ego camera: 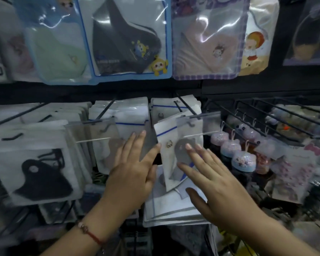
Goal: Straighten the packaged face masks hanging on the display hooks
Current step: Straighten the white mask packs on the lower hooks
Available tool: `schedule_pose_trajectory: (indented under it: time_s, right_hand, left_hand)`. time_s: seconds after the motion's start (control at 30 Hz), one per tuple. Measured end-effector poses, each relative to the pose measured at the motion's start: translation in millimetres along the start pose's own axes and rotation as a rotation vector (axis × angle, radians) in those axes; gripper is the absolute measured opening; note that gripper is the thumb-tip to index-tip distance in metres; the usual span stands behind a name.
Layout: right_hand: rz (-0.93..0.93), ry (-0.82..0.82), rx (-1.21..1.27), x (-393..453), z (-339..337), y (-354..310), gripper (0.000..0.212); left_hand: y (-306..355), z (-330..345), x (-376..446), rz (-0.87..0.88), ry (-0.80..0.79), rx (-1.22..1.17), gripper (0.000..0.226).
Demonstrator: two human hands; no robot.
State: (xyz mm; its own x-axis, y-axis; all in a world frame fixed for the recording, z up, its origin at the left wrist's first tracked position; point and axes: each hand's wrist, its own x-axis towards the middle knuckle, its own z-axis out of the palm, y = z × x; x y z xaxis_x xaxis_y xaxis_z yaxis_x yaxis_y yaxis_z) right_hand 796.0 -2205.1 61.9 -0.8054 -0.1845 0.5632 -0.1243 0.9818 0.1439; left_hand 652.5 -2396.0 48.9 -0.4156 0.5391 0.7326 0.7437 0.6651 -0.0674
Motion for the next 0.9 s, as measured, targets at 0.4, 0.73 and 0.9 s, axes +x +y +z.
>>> schedule_pose_trajectory:
  time_s: [0.4, 0.73, 0.9]
  right_hand:
    - [0.119, -0.190, 0.262, 63.3, 76.4, -70.0, 0.066]
    - [0.714, 0.167, 0.860, 109.1, 101.5, -95.0, 0.067]
    - [0.862, 0.272, 0.958, 126.1, 100.0, -99.0, 0.034]
  left_hand:
    - [-89.1, 9.1, -65.6, -0.266, -0.156, 0.010, 0.058]
    - [-126.2, 14.0, -48.7, -0.604, -0.097, -0.649, 0.063]
    - [-138.6, 20.5, -38.2, -0.792, -0.098, -0.935, 0.066]
